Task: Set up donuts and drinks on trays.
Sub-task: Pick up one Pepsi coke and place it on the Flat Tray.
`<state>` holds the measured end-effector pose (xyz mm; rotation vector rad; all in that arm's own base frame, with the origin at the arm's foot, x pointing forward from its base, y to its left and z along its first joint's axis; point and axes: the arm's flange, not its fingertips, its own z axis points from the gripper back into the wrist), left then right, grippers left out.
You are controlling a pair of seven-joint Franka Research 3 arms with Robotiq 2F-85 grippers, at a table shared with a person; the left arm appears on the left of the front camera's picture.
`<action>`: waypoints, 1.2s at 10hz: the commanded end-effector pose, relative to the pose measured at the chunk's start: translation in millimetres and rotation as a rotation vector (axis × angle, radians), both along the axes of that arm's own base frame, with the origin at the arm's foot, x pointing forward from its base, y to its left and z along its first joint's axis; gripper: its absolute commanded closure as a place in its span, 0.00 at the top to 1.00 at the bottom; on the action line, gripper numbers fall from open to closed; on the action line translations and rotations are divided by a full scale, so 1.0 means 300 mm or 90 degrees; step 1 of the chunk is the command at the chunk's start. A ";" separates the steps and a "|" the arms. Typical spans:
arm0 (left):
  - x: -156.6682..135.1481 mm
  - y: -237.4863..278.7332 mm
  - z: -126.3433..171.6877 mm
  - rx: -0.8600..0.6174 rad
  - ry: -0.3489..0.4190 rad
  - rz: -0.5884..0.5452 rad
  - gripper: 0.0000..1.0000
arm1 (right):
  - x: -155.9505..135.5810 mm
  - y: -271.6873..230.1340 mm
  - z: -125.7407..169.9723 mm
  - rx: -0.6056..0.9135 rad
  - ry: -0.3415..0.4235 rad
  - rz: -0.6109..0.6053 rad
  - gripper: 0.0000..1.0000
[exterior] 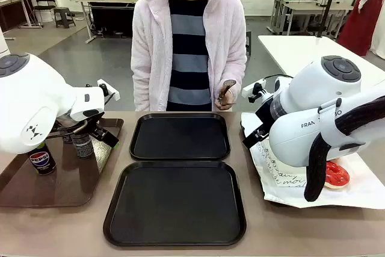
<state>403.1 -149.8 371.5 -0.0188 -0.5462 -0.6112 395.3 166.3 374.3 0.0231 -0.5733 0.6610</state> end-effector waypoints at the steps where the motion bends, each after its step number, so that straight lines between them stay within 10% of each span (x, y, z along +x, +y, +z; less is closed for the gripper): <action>1: 0.000 0.000 0.000 0.000 0.000 0.000 1.00 | 0.000 0.000 0.000 0.000 0.000 0.000 1.00; 12: 0.000 -0.001 0.000 0.000 0.000 0.000 1.00 | 0.000 0.000 0.000 0.000 0.000 0.000 1.00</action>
